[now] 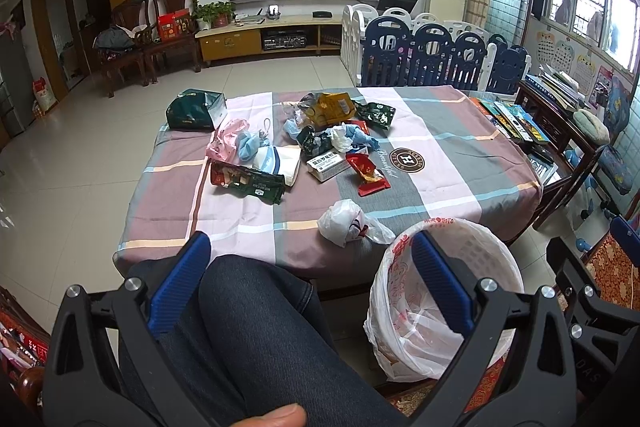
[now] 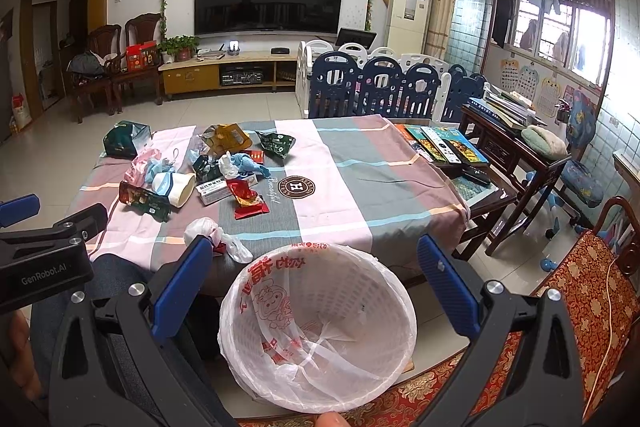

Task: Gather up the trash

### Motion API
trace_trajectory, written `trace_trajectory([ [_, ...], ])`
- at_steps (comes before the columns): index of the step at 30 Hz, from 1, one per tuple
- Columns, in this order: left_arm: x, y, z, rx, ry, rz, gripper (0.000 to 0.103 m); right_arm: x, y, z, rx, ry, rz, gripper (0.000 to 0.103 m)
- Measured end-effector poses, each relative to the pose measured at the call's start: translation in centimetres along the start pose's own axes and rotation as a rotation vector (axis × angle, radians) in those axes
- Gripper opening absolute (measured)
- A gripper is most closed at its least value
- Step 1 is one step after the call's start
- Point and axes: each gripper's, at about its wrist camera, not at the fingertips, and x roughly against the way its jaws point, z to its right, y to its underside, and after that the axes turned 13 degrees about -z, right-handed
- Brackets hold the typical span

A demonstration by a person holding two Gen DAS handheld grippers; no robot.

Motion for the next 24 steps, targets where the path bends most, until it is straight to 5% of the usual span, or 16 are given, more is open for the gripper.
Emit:
trace_trajectory([
  [24,-0.12,0.03,0.08,0.0,0.001,-0.005,0.1,-0.03,-0.02,0.03,-0.004,-0.001,-0.003,0.1],
])
